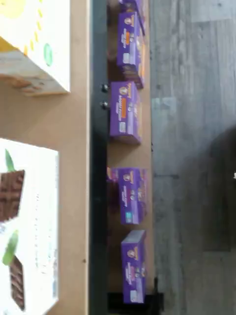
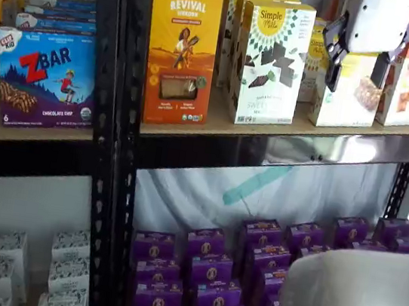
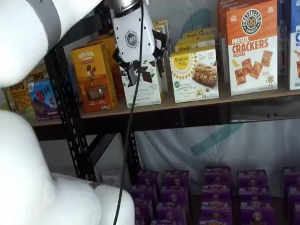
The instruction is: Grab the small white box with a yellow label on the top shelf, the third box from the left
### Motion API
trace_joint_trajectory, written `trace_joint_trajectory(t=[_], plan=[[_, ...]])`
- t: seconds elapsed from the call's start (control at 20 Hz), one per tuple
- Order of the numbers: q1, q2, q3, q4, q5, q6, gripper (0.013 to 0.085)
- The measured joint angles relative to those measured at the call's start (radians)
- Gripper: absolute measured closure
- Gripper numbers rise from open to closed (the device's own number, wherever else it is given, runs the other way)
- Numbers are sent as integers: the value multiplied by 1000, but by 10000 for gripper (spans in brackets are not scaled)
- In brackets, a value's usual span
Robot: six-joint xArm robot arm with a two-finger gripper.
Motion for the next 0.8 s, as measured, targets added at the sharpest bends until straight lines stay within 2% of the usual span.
trace_joint_trajectory(t=[0.35, 0.6, 0.8], plan=[[-79, 94, -38, 6, -90, -72, 130], [-156, 173, -91, 77, -112, -144, 130], [-186, 220, -121, 88, -133, -174, 130]])
